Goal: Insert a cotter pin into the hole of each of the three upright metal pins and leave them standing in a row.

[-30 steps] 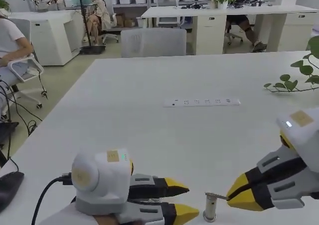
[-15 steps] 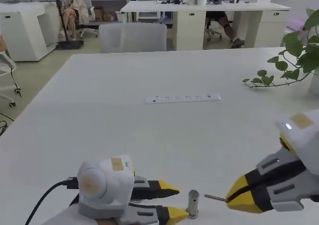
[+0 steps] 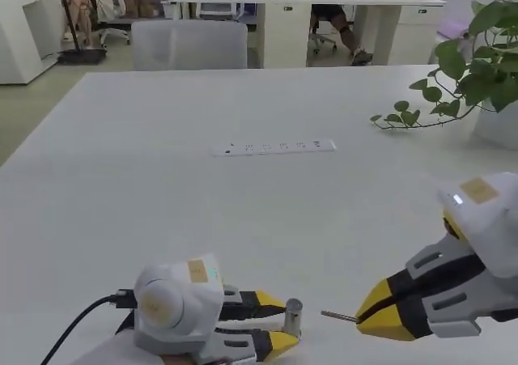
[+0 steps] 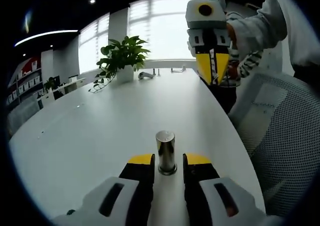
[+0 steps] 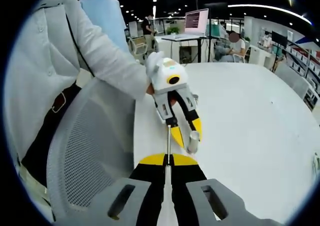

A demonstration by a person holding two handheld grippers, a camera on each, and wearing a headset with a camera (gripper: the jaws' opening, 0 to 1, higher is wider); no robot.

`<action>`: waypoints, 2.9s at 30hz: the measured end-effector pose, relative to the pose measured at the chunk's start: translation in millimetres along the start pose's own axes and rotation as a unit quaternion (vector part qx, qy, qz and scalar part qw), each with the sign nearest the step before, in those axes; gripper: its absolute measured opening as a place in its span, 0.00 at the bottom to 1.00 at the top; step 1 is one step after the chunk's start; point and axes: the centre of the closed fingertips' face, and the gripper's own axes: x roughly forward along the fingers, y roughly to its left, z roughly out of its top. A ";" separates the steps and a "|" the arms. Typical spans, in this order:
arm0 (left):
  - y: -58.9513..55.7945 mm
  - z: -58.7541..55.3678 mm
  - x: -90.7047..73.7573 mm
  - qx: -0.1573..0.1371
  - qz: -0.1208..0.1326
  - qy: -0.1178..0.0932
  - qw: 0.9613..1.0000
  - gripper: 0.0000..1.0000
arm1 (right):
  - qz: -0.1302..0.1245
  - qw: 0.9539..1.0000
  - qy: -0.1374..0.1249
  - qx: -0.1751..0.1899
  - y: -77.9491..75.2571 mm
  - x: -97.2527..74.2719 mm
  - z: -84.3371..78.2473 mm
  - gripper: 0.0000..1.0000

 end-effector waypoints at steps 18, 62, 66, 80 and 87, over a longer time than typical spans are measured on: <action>4.4 -5.7 8.8 0.007 0.013 0.023 1.000 0.12 | -0.007 1.000 0.004 0.011 -6.0 3.9 -3.0 0.04; 17.7 -3.4 20.5 -0.136 0.236 0.024 0.962 0.11 | -0.151 0.976 0.092 0.123 -41.6 29.6 -38.5 0.04; 17.6 -3.6 20.7 -0.139 0.236 0.023 0.961 0.11 | -0.157 0.974 0.096 0.130 -44.2 29.1 -41.2 0.03; 18.6 -4.0 21.6 -0.138 0.236 0.022 0.962 0.11 | -0.155 0.973 0.106 0.138 -45.6 30.8 -42.6 0.03; 19.3 -3.2 21.6 -0.139 0.236 0.021 0.962 0.11 | -0.154 0.972 0.108 0.141 -46.9 32.2 -42.2 0.03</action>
